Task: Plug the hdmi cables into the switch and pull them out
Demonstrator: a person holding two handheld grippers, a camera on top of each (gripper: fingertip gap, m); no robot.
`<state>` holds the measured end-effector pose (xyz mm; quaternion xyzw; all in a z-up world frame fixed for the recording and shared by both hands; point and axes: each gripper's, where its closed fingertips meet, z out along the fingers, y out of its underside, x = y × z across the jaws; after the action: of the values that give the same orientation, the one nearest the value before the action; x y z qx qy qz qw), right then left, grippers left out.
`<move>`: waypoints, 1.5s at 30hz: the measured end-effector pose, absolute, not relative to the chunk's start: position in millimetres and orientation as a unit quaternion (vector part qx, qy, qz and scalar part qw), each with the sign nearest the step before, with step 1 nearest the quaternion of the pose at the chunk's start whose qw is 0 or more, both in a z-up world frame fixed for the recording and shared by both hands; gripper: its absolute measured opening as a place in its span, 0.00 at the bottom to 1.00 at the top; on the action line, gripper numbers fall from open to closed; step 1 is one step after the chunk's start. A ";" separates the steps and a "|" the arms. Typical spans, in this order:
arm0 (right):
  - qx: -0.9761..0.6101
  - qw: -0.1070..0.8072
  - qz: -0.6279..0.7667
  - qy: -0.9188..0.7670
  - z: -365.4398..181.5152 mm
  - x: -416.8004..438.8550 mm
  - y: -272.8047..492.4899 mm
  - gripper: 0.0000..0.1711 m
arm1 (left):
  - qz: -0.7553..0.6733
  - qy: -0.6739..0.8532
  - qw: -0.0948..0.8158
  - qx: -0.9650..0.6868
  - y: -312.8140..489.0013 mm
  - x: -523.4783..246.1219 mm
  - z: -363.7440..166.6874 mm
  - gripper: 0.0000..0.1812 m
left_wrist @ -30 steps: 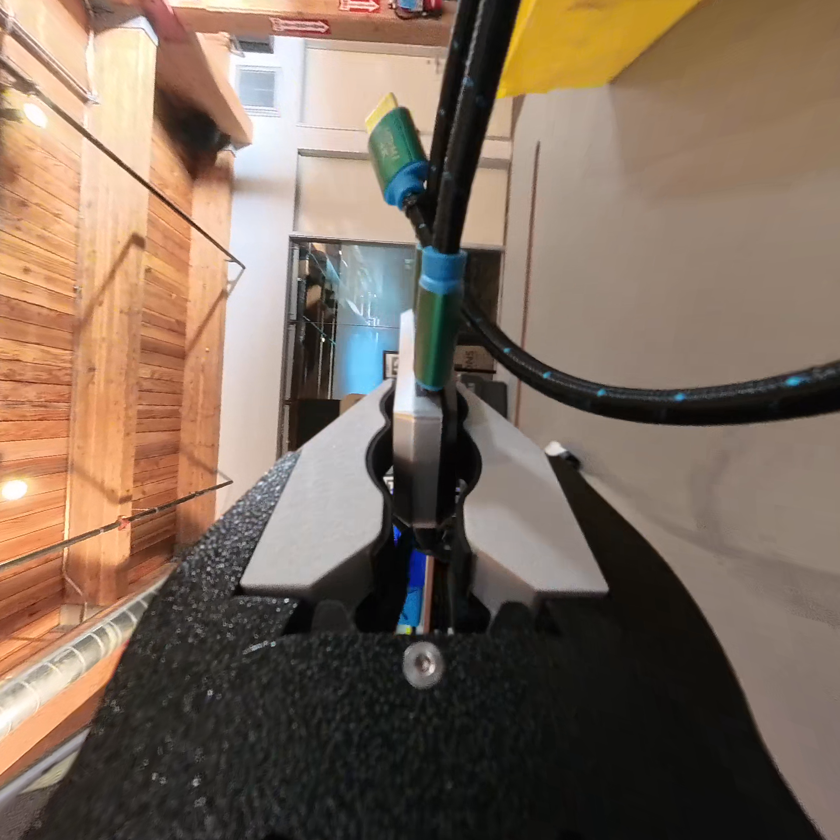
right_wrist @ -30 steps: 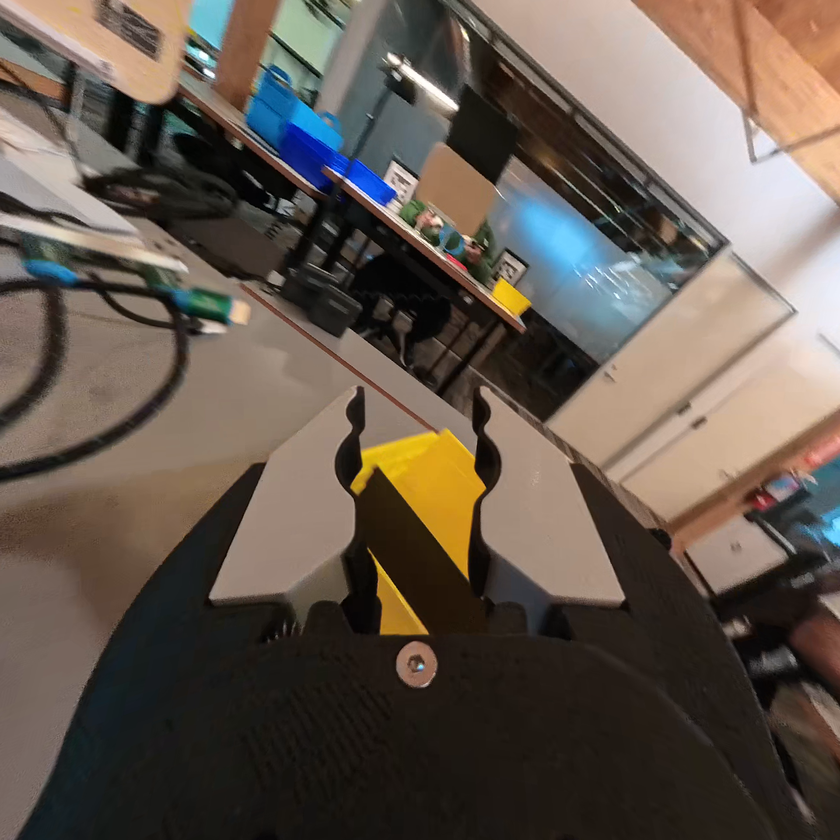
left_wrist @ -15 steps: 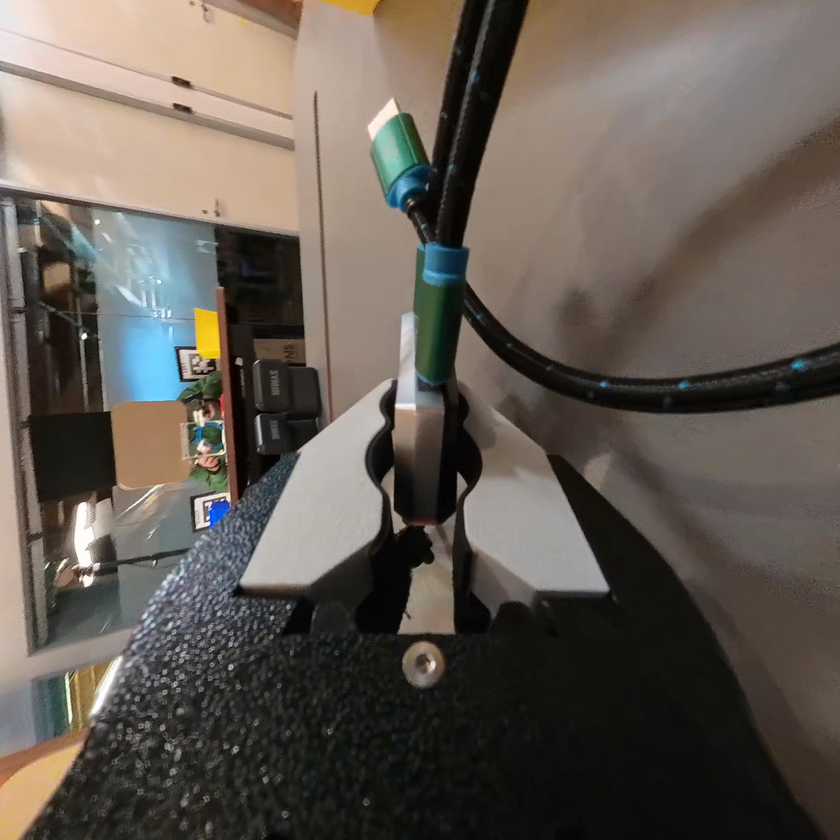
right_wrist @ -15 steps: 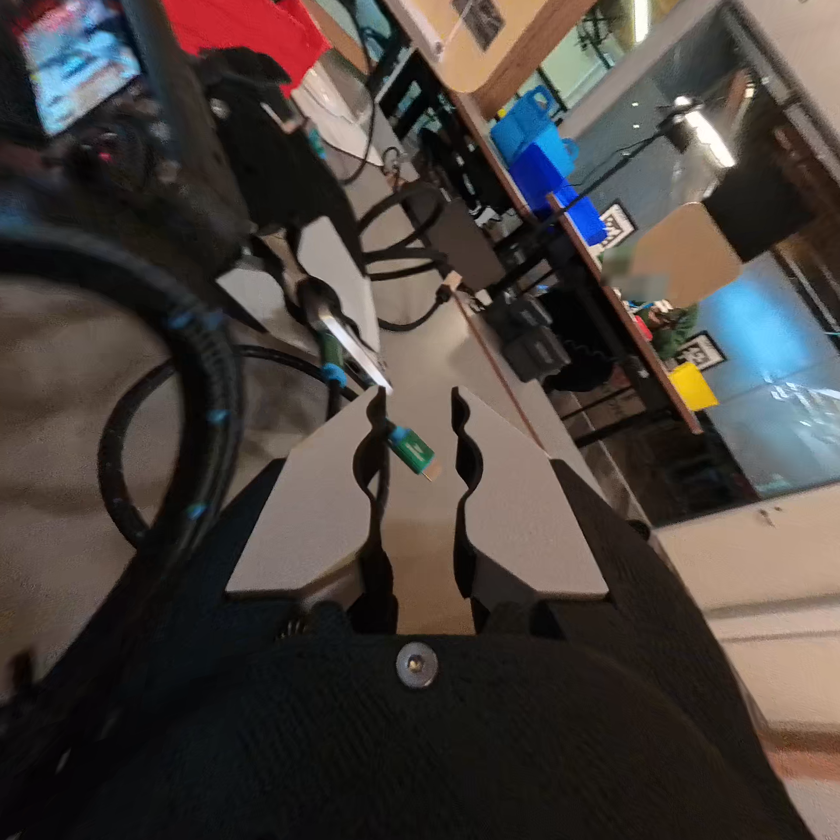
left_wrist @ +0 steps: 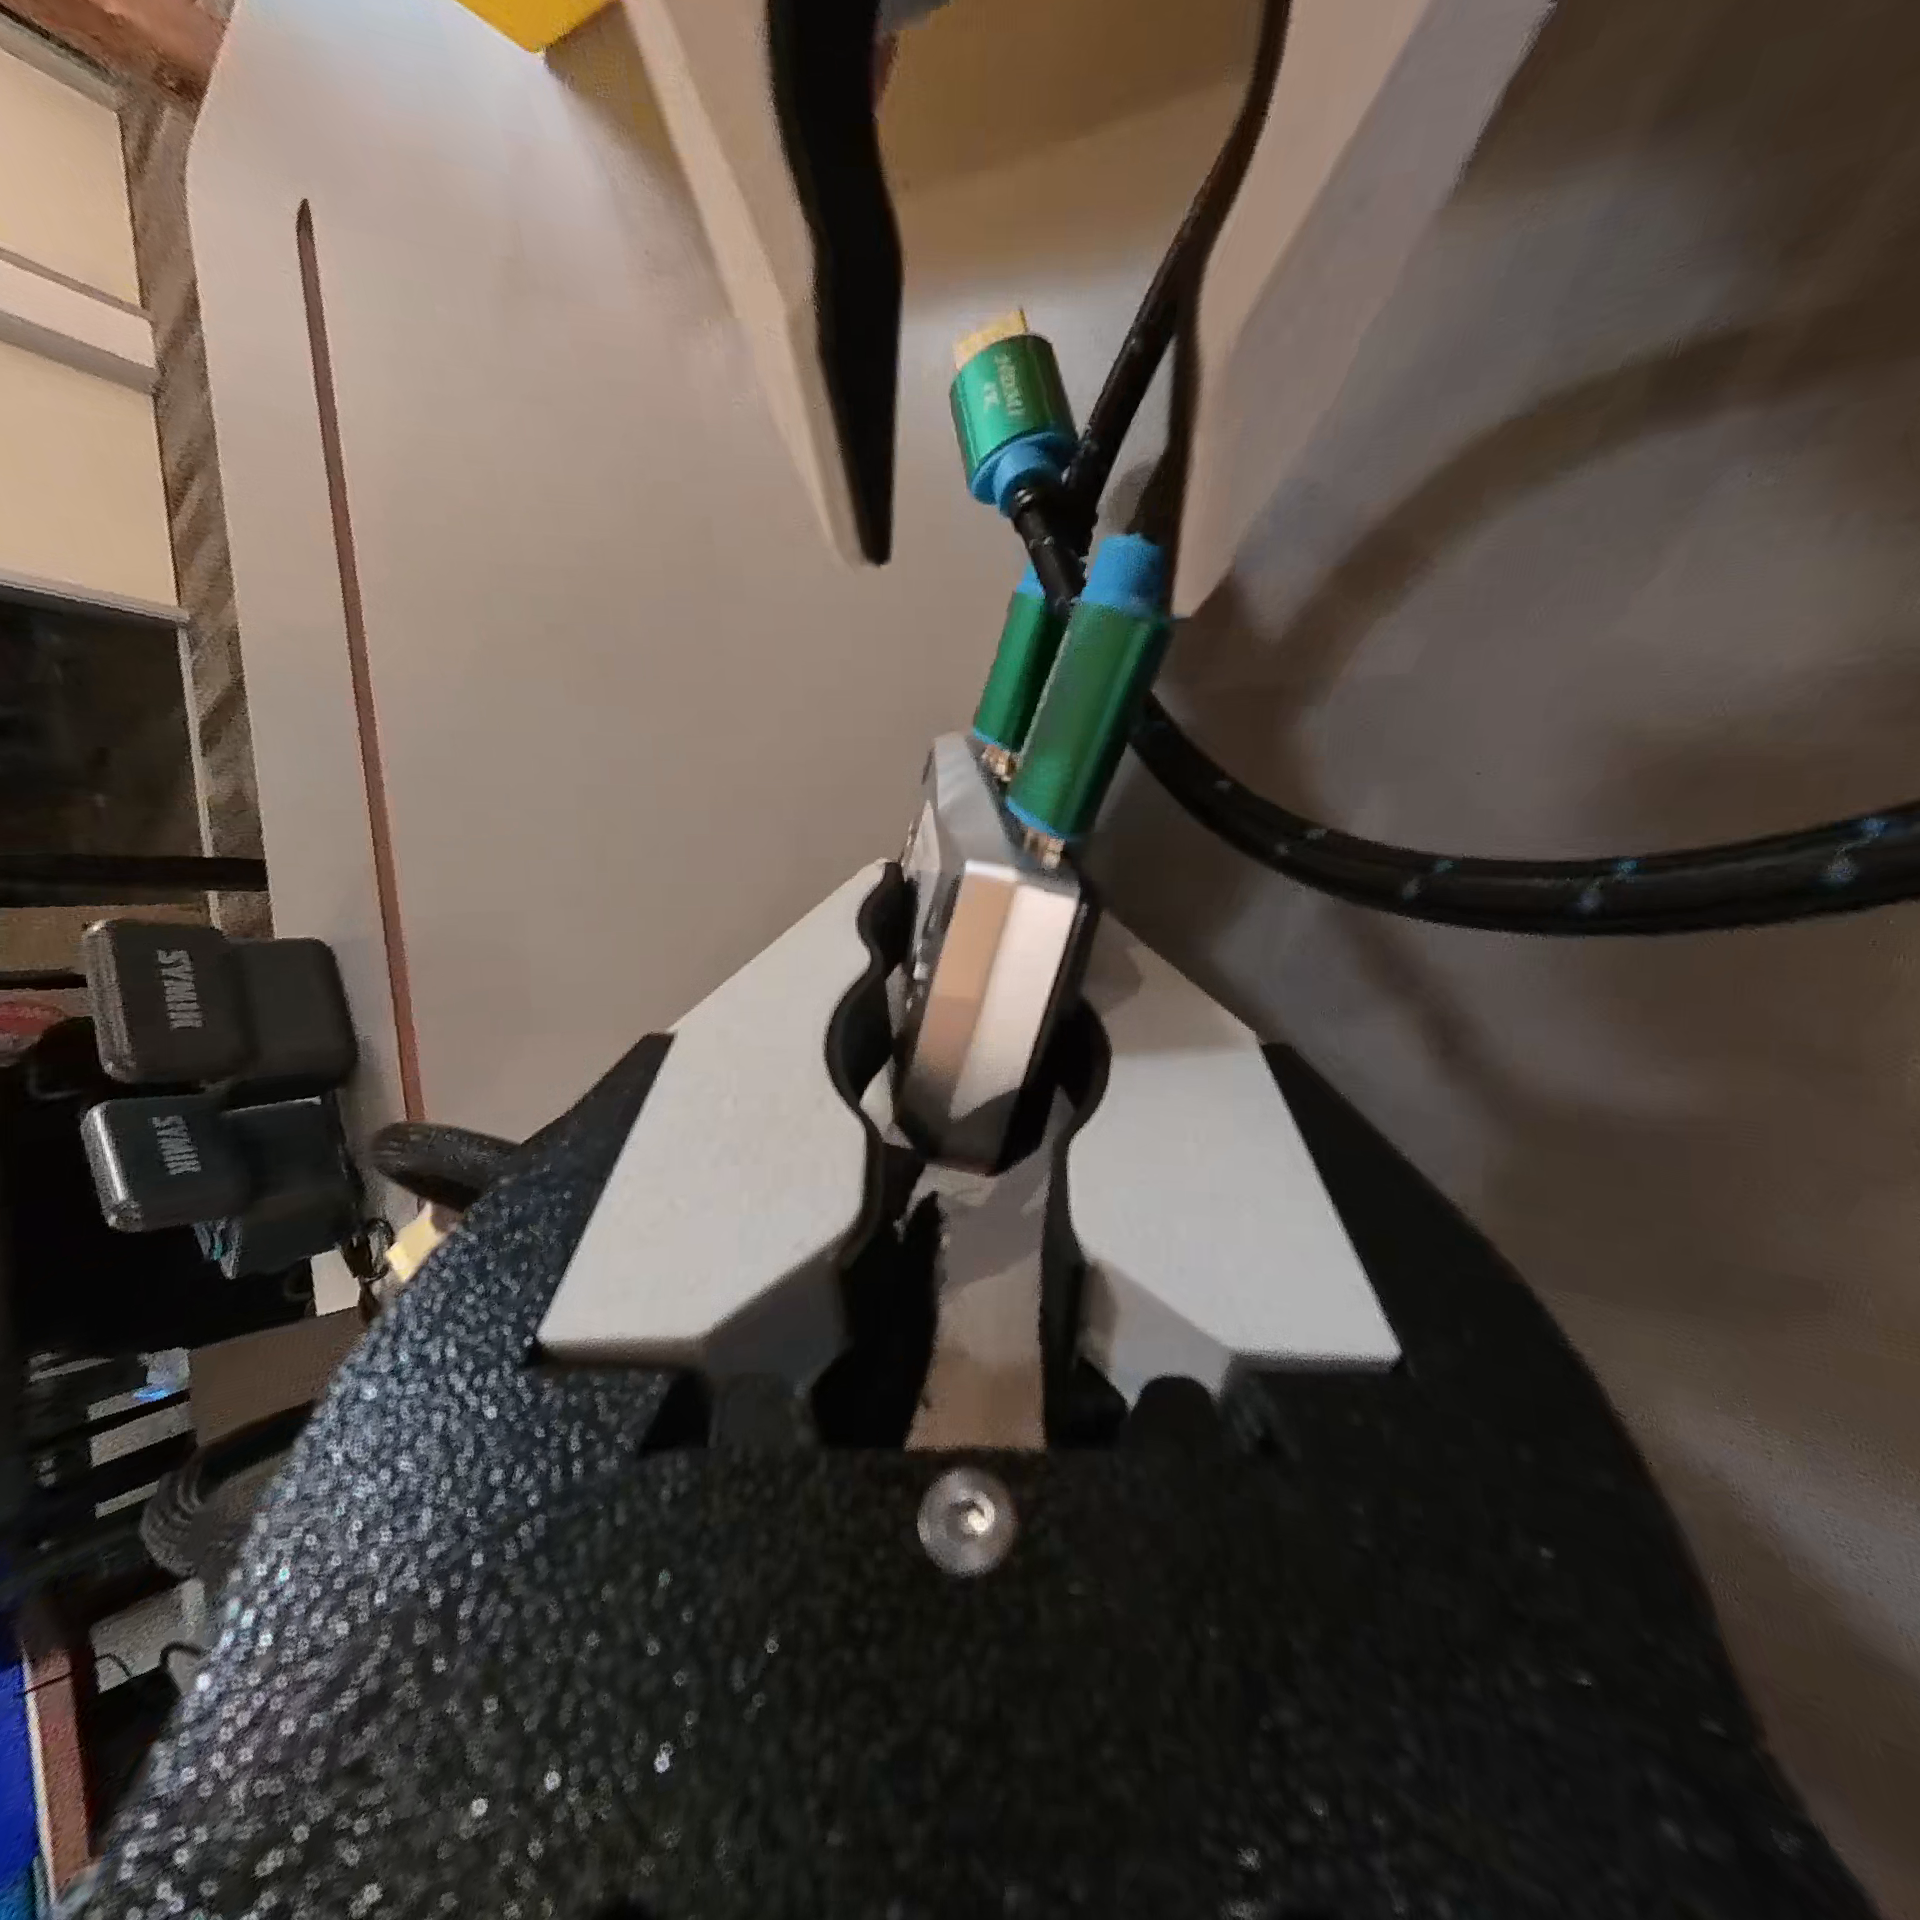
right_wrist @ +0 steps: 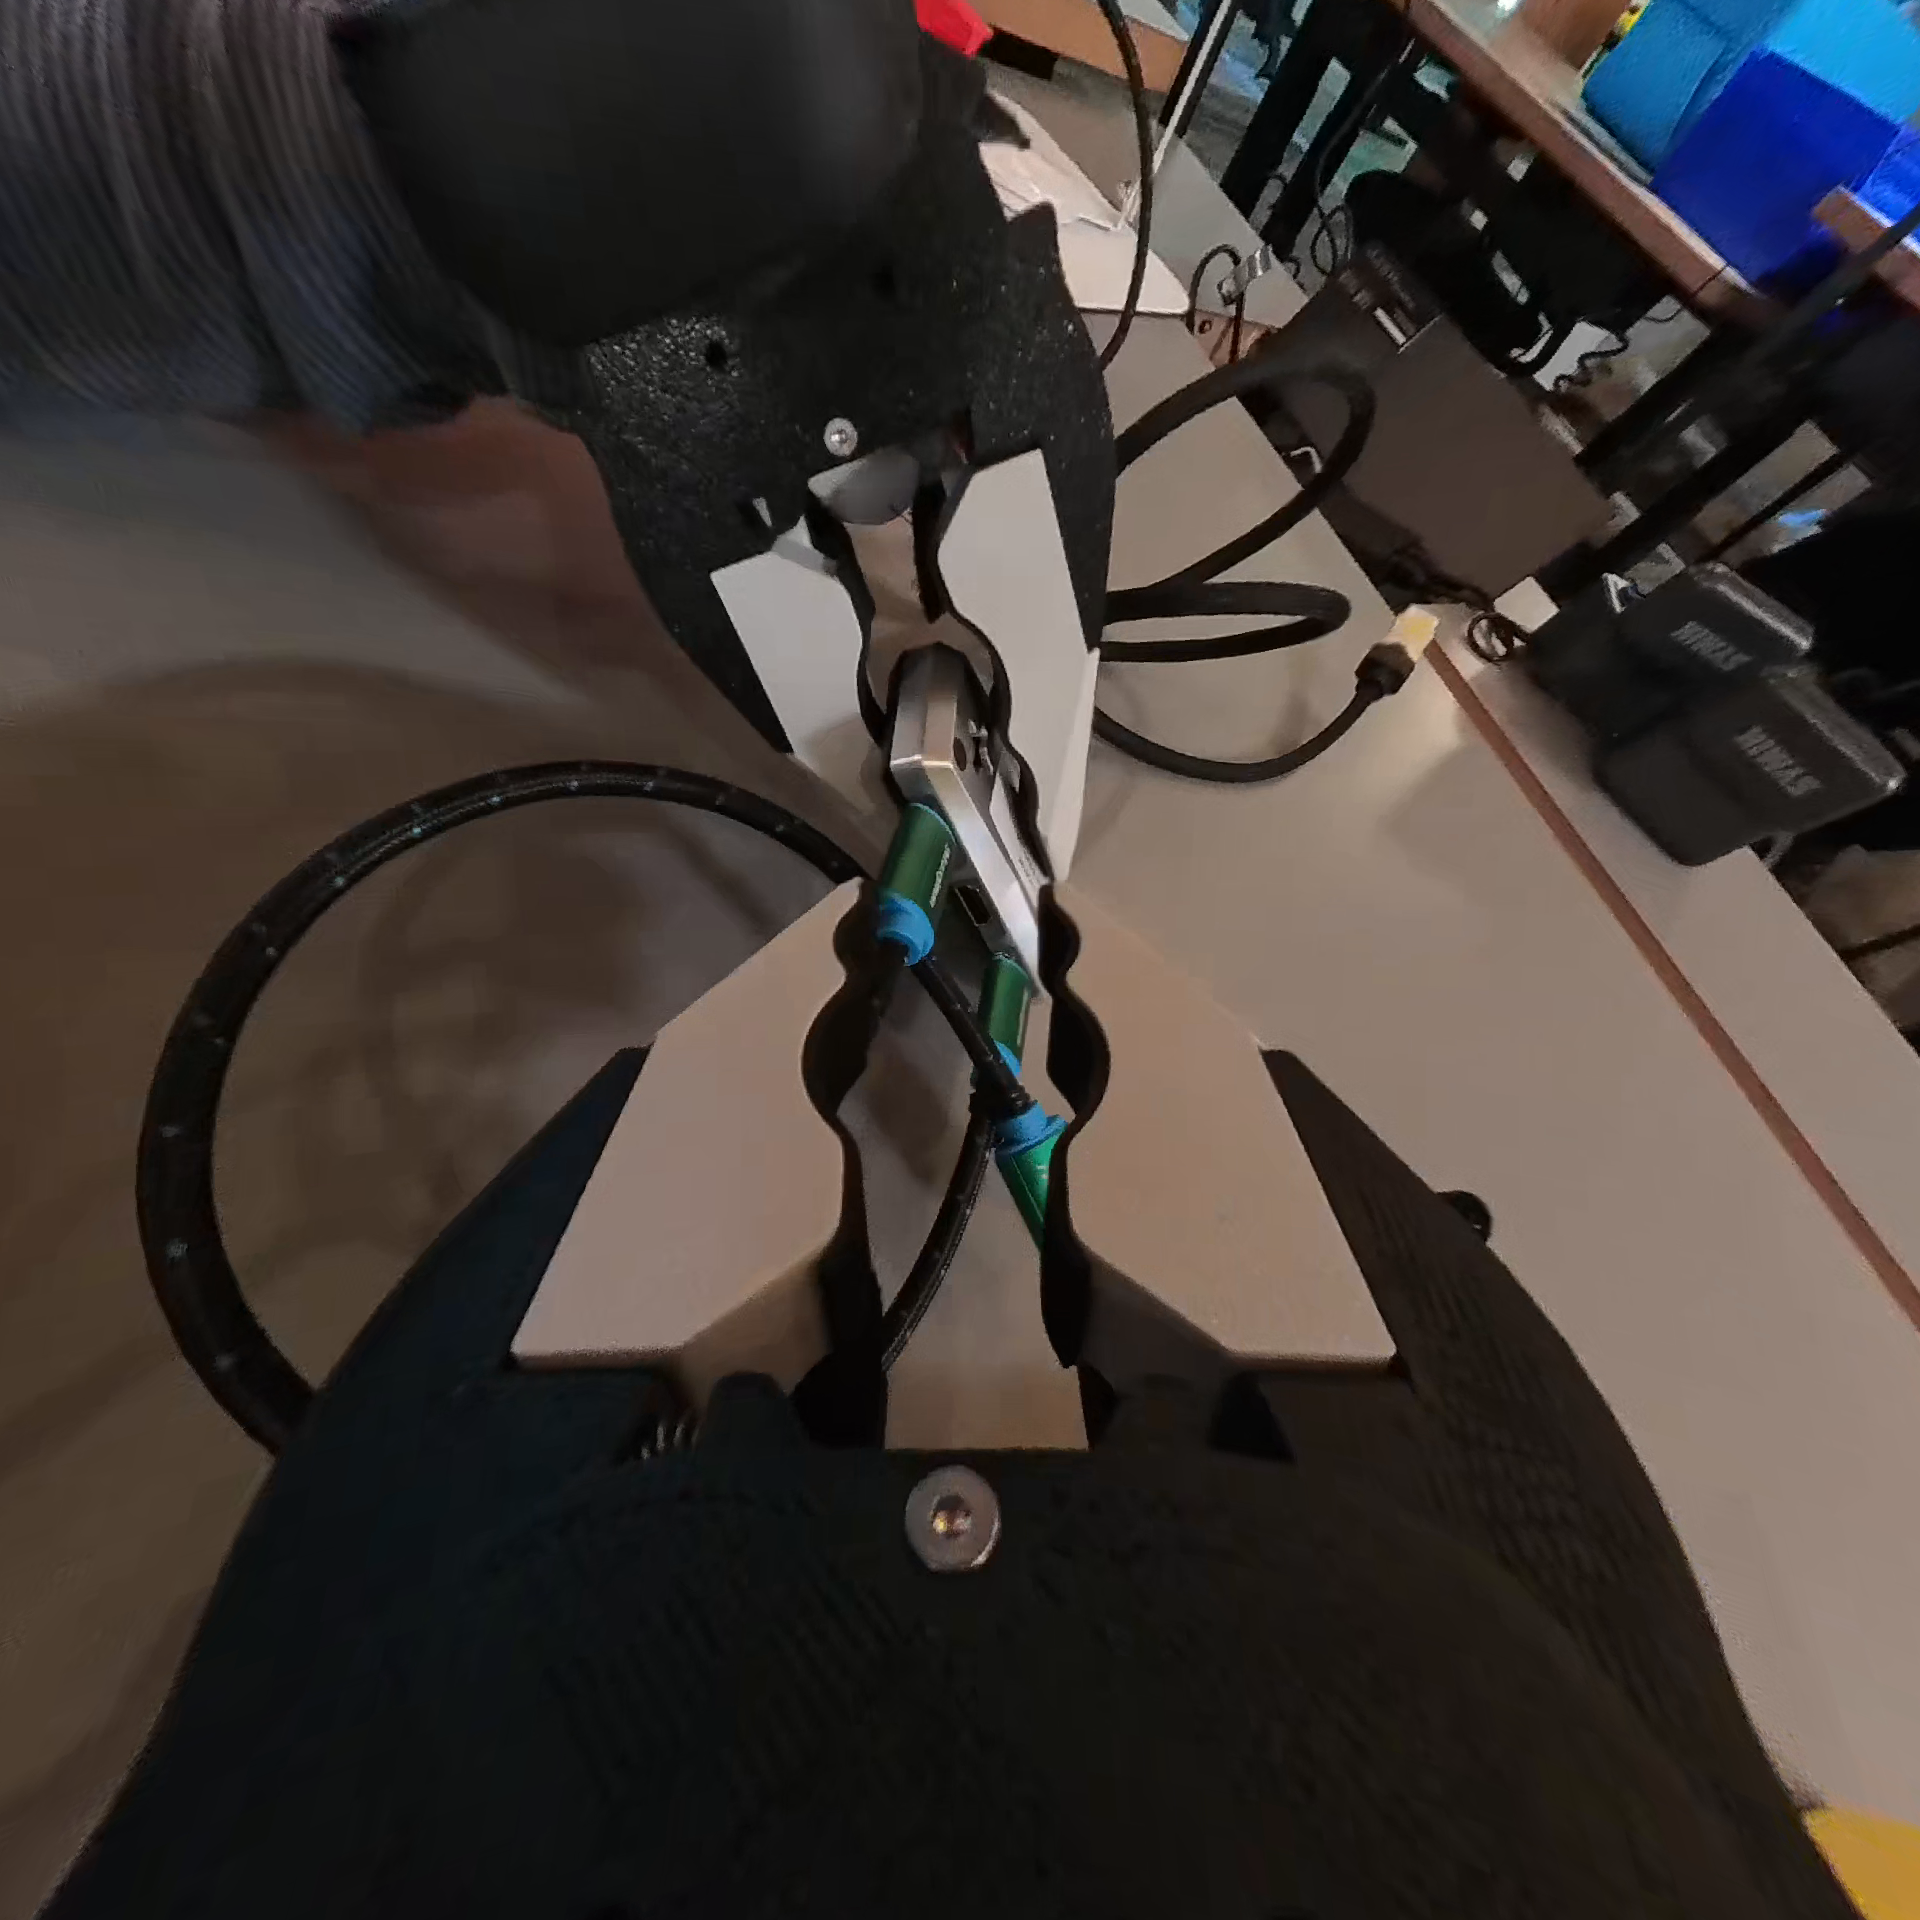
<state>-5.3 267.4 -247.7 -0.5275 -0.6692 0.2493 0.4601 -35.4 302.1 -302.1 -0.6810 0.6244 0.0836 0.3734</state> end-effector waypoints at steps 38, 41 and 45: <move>-0.472 0.469 -0.003 -0.746 -282.6 -12.3 242.1 0.17 | 0.101 0.543 0.527 -0.646 300.8 -26.4 -308.5 0.15; -0.468 0.470 -0.056 -0.746 -295.7 -10.9 257.2 0.17 | 0.095 0.542 0.528 -0.646 300.6 -26.3 -308.3 0.15; -0.410 0.512 -0.122 -0.745 -299.5 -21.0 263.5 0.15 | 0.117 0.557 0.525 -0.633 299.7 -25.0 -309.4 0.15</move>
<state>-21.0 263.5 -299.5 -0.4102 -0.7448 -0.1221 0.5119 -25.0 299.7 -309.4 -0.6328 0.5566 0.1173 0.5253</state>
